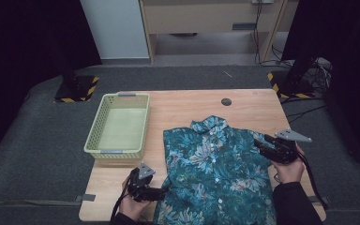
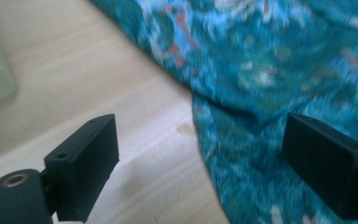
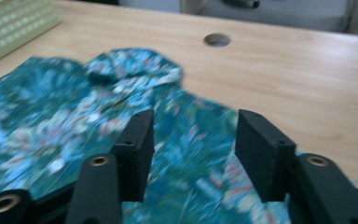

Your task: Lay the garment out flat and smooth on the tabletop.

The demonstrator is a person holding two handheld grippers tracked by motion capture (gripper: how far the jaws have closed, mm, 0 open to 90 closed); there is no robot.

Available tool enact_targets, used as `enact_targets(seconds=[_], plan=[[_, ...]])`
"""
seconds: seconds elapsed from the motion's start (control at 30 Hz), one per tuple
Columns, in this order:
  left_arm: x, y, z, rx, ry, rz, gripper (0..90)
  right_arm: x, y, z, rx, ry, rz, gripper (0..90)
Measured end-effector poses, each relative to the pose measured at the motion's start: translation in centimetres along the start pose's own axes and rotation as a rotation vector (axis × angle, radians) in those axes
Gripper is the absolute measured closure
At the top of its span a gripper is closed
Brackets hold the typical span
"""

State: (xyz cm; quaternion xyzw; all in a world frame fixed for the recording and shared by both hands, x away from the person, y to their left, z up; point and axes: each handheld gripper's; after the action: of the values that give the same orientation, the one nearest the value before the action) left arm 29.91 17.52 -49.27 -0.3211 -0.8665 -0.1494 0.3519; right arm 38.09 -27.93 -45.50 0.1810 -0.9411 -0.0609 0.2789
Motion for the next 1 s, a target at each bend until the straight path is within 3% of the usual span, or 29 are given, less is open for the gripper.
enact_targets(seconds=[0.1, 0.33, 0.5, 0.7, 0.9, 1.0], plan=[[0.3, 0.3, -0.7, 0.018, -0.035, -0.006, 13.5, 0.5, 0.6, 0.9, 0.001, 0.017, -0.031, 37.8], [-0.4, 1.4, -2.3, 0.060, -0.062, -0.026, 15.9, 1.7, 0.8, 3.1, 0.002, 0.060, -0.071, 26.0], [-1.5, 2.1, -3.2, 0.105, -0.069, -0.041, 17.2, 2.2, 0.5, 4.6, 0.014, 0.122, -0.087, 22.9], [-2.8, 2.7, -4.6, 0.092, -0.072, -0.078, 18.5, 2.2, 0.4, 6.3, 0.038, 0.186, -0.100, 22.4], [-4.3, 3.9, -5.8, 0.121, -0.064, -0.112, 19.0, 1.7, 1.6, 8.0, 0.116, 0.302, -0.124, 16.5], [-4.8, 4.3, -6.3, 0.128, -0.062, -0.123, 19.8, 1.1, 1.8, 8.4, 0.123, 0.340, -0.117, 15.1]])
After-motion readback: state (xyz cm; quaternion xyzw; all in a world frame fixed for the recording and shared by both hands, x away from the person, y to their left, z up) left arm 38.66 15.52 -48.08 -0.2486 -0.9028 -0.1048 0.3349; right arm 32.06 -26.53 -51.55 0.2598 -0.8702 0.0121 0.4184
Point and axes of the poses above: each handheld gripper's, and its own axes: x roughly backward along the jaws, z roughly out of its underside, y roughly to its left, and after that the axes turned 10 degrees about -x, right-handed
